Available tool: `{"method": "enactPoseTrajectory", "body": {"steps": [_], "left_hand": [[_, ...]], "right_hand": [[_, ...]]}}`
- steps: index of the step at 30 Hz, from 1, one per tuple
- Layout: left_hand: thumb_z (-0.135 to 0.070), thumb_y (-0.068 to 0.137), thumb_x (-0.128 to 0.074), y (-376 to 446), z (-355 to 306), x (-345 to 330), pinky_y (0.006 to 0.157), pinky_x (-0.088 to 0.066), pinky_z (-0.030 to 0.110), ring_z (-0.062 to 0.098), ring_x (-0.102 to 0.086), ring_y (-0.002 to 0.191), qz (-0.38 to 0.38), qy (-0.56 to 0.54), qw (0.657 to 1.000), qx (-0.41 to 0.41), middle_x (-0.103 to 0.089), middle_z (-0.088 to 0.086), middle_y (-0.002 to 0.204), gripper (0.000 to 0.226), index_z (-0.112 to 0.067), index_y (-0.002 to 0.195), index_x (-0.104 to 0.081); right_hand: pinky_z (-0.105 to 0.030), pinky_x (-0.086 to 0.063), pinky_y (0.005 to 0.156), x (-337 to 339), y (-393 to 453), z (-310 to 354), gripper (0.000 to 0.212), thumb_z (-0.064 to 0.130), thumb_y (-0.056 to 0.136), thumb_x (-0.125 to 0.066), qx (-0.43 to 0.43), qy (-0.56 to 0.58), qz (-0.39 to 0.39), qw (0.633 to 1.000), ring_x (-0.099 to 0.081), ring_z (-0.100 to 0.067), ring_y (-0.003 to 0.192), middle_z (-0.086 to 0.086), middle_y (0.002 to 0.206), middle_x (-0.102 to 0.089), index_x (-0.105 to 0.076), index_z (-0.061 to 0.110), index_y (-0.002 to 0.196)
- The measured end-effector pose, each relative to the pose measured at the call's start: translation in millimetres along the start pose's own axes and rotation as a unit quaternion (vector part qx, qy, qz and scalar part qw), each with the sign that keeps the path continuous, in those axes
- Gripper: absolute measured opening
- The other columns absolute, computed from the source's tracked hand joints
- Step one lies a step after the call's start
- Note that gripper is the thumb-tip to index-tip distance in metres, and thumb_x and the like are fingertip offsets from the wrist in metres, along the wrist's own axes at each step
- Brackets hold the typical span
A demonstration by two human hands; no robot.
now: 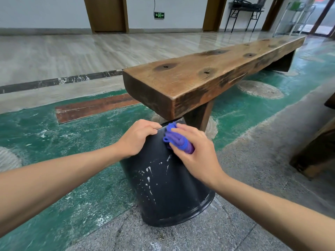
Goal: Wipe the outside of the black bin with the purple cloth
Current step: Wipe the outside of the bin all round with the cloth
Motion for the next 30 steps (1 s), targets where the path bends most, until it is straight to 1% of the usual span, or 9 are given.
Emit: {"method": "enactPoseTrajectory", "body": {"steps": [3, 6, 11, 17, 19, 21, 24, 27, 30], "left_hand": [[-0.013, 0.087, -0.042, -1.4, -0.3, -1.9, 0.083, -0.049, 0.044, 0.029, -0.067, 0.087, -0.010, 0.047, 0.999, -0.011, -0.075, 0.010, 0.091, 0.034, -0.006, 0.092, -0.075], [-0.015, 0.096, -0.041, -4.4, -1.2, -7.8, 0.092, -0.048, 0.036, 0.012, -0.068, 0.101, 0.003, 0.124, 0.992, -0.040, -0.075, -0.004, 0.110, 0.036, -0.016, 0.115, -0.072], [-0.031, 0.104, -0.031, -8.1, 6.3, -11.8, 0.101, -0.044, 0.044, 0.015, -0.058, 0.120, 0.002, 0.273, 0.960, -0.064, -0.062, -0.010, 0.138, 0.045, -0.031, 0.144, -0.051], [-0.041, 0.105, -0.026, -6.5, 9.7, -11.5, 0.087, -0.048, 0.044, 0.013, -0.054, 0.097, -0.009, 0.327, 0.943, -0.065, -0.064, -0.007, 0.103, 0.046, -0.047, 0.150, -0.032], [-0.045, 0.106, -0.024, -8.2, 9.2, -14.1, 0.084, -0.048, 0.042, 0.013, -0.053, 0.095, -0.002, 0.348, 0.934, -0.083, -0.062, -0.009, 0.100, 0.046, -0.050, 0.151, -0.026], [-0.047, 0.106, -0.023, -9.5, 9.3, -15.5, 0.085, -0.049, 0.040, 0.012, -0.054, 0.099, 0.005, 0.362, 0.928, -0.093, -0.064, -0.011, 0.109, 0.046, -0.053, 0.152, -0.022], [-0.047, 0.105, -0.023, -11.9, 8.6, -14.9, 0.086, -0.050, 0.038, 0.010, -0.055, 0.104, 0.004, 0.370, 0.924, -0.101, -0.061, -0.018, 0.121, 0.047, -0.053, 0.152, -0.020], [-0.046, 0.105, -0.024, -16.7, 8.9, -13.7, 0.086, -0.049, 0.034, 0.008, -0.055, 0.107, 0.013, 0.378, 0.920, -0.107, -0.058, -0.022, 0.131, 0.049, -0.051, 0.153, -0.017], [-0.045, 0.105, -0.026, -18.3, 6.7, -13.9, 0.085, -0.047, 0.032, 0.009, -0.054, 0.107, 0.029, 0.379, 0.918, -0.114, -0.054, -0.024, 0.137, 0.051, -0.050, 0.154, -0.014]], "right_hand": [[-0.036, -0.039, 0.110, -5.5, -17.7, -5.3, 0.052, 0.019, 0.075, -0.085, 0.072, -0.065, 0.090, 0.991, -0.056, -0.020, 0.126, 0.006, 0.140, -0.062, -0.073, 0.024, 0.125], [-0.043, -0.047, 0.099, -7.7, -35.5, -9.3, 0.051, 0.030, 0.077, -0.085, 0.146, -0.129, 0.126, 0.973, -0.056, -0.020, 0.123, 0.010, 0.141, -0.061, -0.072, 0.028, 0.127], [-0.040, -0.054, 0.080, -13.0, -68.5, -19.4, 0.061, 0.037, 0.068, -0.083, 0.262, -0.250, 0.223, 0.905, -0.058, -0.017, 0.117, 0.012, 0.143, -0.058, -0.067, 0.031, 0.127], [-0.026, -0.054, 0.076, -14.6, -105.5, -25.0, 0.059, 0.055, 0.062, -0.079, 0.318, -0.311, 0.339, 0.829, -0.066, -0.011, 0.102, 0.018, 0.128, -0.067, -0.073, 0.035, 0.118], [-0.024, -0.055, 0.077, -6.7, -104.9, -24.5, 0.054, 0.057, 0.069, -0.075, 0.293, -0.287, 0.318, 0.855, -0.066, -0.010, 0.096, 0.020, 0.116, -0.071, -0.073, 0.035, 0.118], [-0.027, -0.057, 0.078, 5.6, -97.7, -26.2, 0.045, 0.048, 0.073, -0.071, 0.198, -0.202, 0.255, 0.925, -0.063, -0.009, 0.091, 0.020, 0.101, -0.072, -0.071, 0.037, 0.118], [-0.023, -0.052, 0.084, 30.0, -74.7, -38.1, 0.035, 0.039, 0.080, -0.065, 0.016, -0.094, 0.064, 0.993, -0.063, 0.001, 0.091, 0.033, 0.100, -0.069, -0.063, 0.048, 0.114], [-0.019, -0.051, 0.086, 49.6, -39.7, -52.6, 0.023, 0.035, 0.087, -0.063, -0.098, 0.000, -0.085, 0.992, -0.068, 0.008, 0.092, 0.033, 0.098, -0.072, -0.069, 0.053, 0.102], [-0.008, -0.047, 0.077, 57.2, -2.7, -55.3, 0.016, 0.045, 0.088, -0.058, -0.138, 0.035, -0.145, 0.979, -0.067, 0.009, 0.086, 0.030, 0.093, -0.072, -0.068, 0.053, 0.098]]}}
Point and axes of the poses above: each hand's wrist, its own y-axis towards the middle knuckle, its own x-axis out of the back of the hand, z = x × y, the point moved 3 cm from there along y, towards the middle knuckle
